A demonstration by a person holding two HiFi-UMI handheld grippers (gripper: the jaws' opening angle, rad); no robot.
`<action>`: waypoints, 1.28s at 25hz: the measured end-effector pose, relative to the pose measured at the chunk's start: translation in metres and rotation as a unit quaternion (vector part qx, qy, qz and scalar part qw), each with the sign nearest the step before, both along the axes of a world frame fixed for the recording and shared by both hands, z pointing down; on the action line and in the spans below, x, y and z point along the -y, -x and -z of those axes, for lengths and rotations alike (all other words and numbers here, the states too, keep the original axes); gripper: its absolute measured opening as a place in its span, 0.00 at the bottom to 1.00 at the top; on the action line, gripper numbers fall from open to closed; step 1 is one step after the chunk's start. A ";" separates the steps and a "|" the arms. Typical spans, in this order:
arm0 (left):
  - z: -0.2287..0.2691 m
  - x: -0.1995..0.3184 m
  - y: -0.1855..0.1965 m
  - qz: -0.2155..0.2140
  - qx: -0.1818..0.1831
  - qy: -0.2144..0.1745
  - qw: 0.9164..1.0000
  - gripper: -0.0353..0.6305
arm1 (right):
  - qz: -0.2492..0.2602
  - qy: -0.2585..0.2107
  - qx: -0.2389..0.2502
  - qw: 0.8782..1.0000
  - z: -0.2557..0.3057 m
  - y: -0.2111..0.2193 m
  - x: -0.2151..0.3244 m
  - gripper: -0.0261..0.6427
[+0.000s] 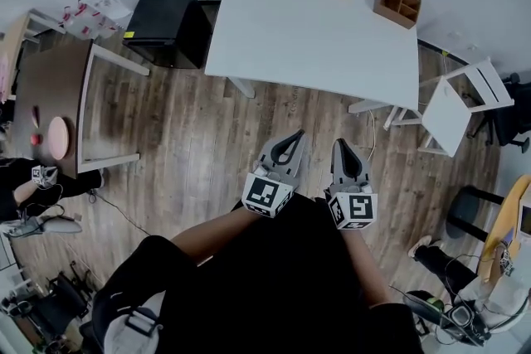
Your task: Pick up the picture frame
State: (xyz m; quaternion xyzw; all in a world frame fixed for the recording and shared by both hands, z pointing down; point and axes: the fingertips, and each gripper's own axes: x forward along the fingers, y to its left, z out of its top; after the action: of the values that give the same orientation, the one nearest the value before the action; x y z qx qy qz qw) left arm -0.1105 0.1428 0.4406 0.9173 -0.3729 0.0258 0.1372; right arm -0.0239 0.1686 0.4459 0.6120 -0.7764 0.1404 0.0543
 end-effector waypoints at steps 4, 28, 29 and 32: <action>0.008 0.027 0.010 -0.004 -0.017 0.001 1.000 0.07 | -0.022 -0.006 0.005 1.000 0.008 -0.006 0.026 0.09; -0.008 0.202 -0.044 0.029 0.010 -0.020 0.999 0.08 | -0.012 -0.016 0.027 0.999 -0.018 -0.073 0.208 0.09; -0.011 0.213 -0.051 0.028 0.014 -0.018 0.999 0.08 | -0.015 -0.011 0.028 0.999 -0.021 -0.080 0.219 0.09; -0.023 0.243 -0.069 0.032 0.023 -0.006 0.999 0.08 | -0.020 -0.003 0.029 0.999 -0.028 -0.100 0.252 0.09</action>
State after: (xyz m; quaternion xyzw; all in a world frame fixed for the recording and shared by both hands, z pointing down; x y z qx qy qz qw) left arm -0.0413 -0.1006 0.4637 0.9048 -0.4053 0.0405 0.1240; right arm 0.0765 -0.0837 0.4737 0.6230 -0.7658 0.1569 0.0273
